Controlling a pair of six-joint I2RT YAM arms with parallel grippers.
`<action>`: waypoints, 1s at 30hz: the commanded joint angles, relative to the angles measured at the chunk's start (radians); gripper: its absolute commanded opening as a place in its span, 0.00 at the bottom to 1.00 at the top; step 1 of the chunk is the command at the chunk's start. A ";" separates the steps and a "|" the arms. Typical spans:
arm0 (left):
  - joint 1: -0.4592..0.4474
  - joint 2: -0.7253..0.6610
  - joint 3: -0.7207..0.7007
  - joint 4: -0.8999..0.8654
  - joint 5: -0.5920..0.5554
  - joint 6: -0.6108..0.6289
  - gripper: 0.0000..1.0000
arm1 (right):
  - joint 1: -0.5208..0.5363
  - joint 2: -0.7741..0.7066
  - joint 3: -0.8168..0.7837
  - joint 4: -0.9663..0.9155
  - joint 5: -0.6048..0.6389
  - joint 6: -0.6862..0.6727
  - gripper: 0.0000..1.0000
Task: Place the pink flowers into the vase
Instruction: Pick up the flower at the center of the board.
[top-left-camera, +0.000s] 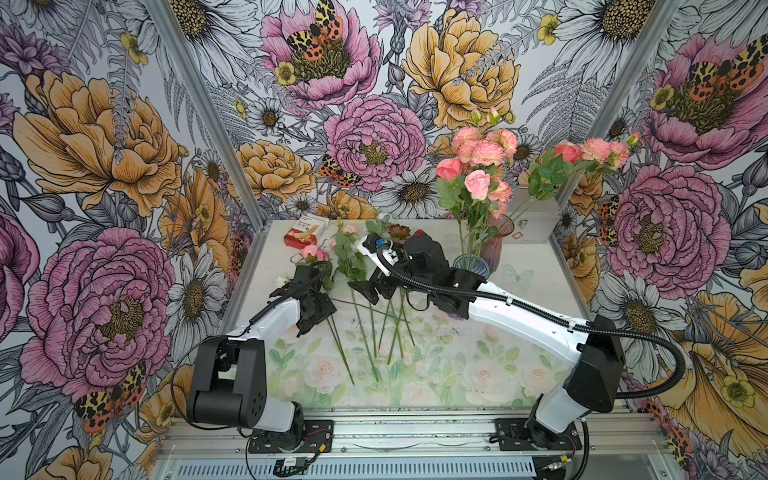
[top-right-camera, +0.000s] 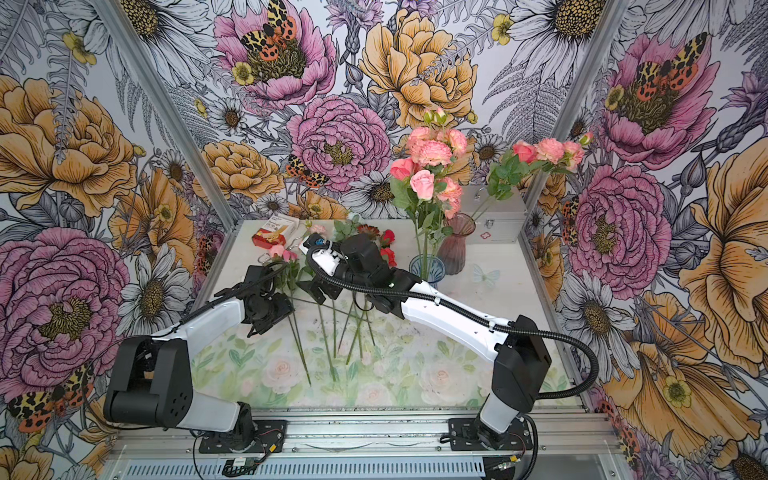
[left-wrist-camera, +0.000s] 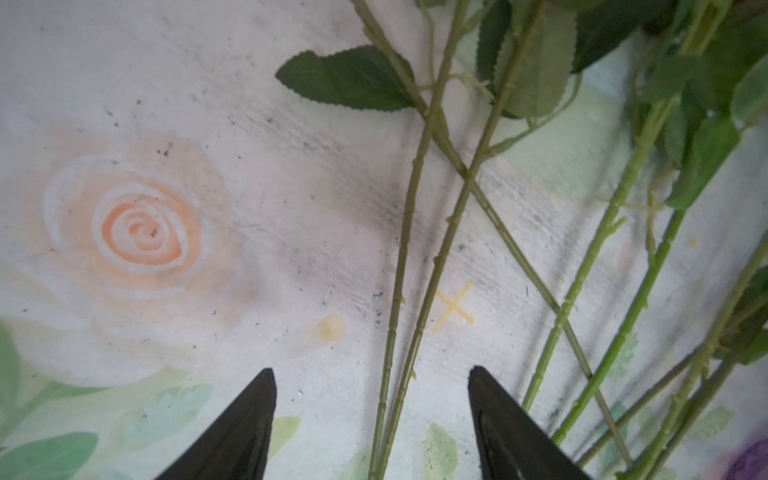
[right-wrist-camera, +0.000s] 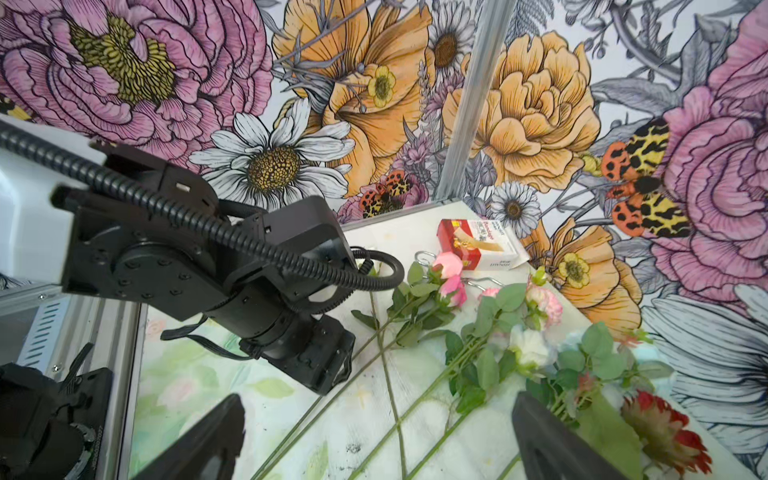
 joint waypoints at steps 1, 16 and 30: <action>0.034 0.031 -0.020 0.072 0.053 -0.024 0.64 | -0.009 0.000 0.003 0.012 0.019 0.014 1.00; 0.027 0.164 0.012 0.130 -0.012 -0.022 0.57 | -0.055 -0.059 -0.129 0.089 0.021 0.056 0.99; -0.025 0.248 0.093 0.065 -0.084 0.044 0.37 | -0.081 -0.173 -0.252 0.208 0.041 0.097 0.99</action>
